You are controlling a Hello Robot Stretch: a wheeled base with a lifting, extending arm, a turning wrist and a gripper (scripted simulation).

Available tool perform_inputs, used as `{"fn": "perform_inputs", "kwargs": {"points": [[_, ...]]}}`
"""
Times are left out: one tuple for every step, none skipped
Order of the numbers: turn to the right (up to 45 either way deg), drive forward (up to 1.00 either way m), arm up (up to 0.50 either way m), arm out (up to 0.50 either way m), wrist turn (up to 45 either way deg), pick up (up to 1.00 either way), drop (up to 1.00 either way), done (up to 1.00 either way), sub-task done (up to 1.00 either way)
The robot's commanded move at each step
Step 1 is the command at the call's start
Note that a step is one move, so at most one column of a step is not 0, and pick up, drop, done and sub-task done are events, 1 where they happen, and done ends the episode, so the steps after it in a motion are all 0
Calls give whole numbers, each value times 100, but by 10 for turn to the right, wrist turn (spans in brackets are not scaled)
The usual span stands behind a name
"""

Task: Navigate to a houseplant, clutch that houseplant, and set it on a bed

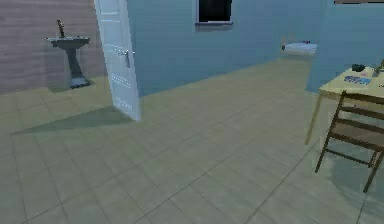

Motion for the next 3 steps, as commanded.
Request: {"fn": "perform_inputs", "kwargs": {"points": [[180,0,0,0,0,0,0,0,0],[0,100,0,0,0,0,0,0,0],[0,100,0,0,0,0,0,0,0]]}}
